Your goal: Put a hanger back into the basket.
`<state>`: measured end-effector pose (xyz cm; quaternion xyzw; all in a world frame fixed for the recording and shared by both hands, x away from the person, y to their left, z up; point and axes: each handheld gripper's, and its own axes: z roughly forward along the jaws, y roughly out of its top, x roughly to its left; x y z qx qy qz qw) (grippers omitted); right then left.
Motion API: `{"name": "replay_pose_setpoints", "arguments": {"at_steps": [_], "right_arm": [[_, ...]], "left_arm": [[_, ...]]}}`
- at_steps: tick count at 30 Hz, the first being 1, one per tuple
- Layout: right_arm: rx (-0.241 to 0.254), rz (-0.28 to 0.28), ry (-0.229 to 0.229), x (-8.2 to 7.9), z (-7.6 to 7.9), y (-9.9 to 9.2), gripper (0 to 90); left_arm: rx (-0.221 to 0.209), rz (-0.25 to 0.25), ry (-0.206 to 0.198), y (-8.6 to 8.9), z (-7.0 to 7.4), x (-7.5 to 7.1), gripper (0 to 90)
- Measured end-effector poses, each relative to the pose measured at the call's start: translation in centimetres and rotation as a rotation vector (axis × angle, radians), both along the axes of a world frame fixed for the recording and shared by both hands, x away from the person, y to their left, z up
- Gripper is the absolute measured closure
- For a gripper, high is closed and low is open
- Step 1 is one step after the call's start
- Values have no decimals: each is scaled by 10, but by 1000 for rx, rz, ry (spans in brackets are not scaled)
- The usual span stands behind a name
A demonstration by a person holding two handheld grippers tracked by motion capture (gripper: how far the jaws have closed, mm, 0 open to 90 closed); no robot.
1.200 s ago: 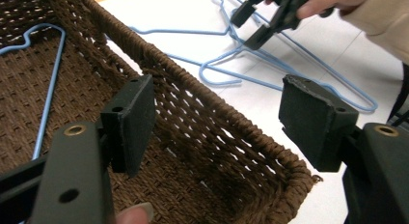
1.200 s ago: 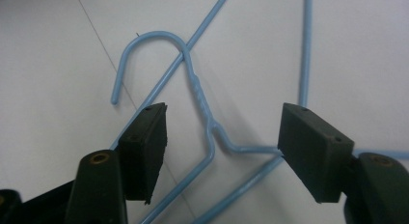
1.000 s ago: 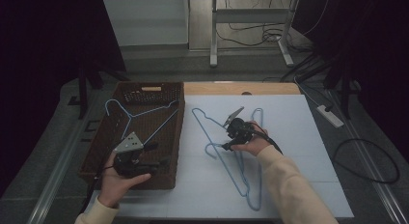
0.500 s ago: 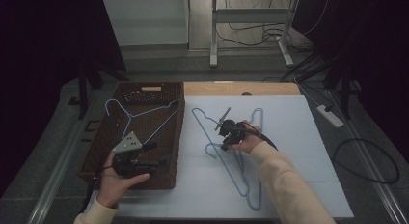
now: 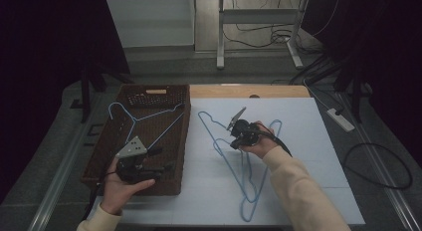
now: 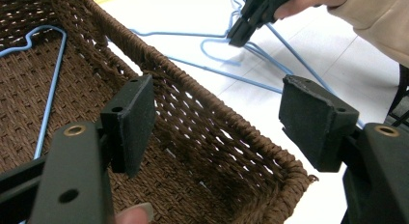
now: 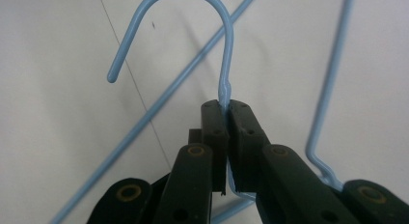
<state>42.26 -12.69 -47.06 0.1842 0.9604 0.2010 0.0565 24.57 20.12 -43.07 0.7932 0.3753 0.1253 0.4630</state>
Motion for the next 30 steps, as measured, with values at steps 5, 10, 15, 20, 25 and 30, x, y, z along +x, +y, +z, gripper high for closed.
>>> {"name": "replay_pose_setpoints", "arguments": {"at_steps": [5,10,15,20,25,30], "right_arm": [[91,-65,-22,-7,19,-16,863],[177,-121,-56,-19,38,-30,863],[264,-166,-97,-33,56,-41,863],[316,-200,-119,-45,63,-45,863],[342,-227,-113,-49,60,-47,864],[359,-243,-111,-48,58,-50,863]], "left_arm": [[-12,-4,3,-2,1,-1,302],[-11,-2,5,-2,1,-1,302],[-10,-7,4,-4,4,-1,302],[4,-27,1,-15,8,-2,301],[-27,-74,37,-36,11,-2,304],[7,-100,67,-64,10,1,304]]}}
